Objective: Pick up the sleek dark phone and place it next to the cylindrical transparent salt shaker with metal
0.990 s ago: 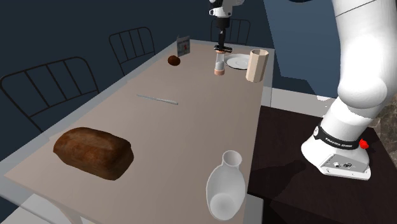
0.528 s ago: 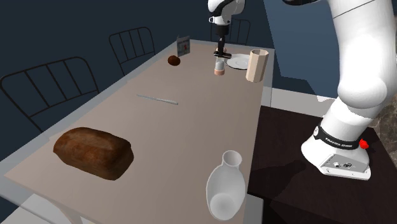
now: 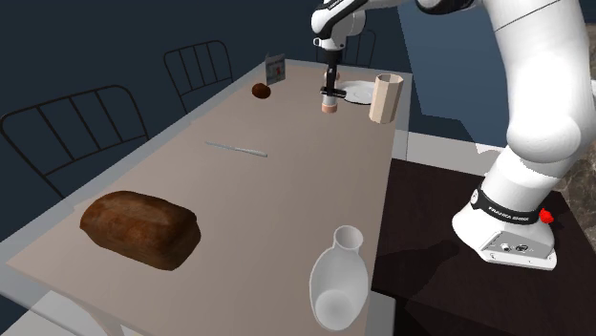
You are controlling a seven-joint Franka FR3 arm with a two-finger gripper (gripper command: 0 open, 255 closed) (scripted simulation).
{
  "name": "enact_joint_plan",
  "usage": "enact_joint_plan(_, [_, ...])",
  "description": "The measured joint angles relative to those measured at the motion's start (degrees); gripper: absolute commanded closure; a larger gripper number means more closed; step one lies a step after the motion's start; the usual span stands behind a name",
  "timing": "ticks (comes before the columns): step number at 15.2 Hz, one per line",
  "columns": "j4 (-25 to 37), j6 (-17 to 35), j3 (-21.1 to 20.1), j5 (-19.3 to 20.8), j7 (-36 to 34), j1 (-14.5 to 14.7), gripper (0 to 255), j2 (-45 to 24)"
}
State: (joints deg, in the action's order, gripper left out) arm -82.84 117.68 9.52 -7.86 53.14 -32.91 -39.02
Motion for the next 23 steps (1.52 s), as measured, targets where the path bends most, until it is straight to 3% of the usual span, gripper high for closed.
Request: enact_joint_plan(23, [-0.5, 11.0, -1.3, -1.5, 0.9, -0.7, 255, -10.5])
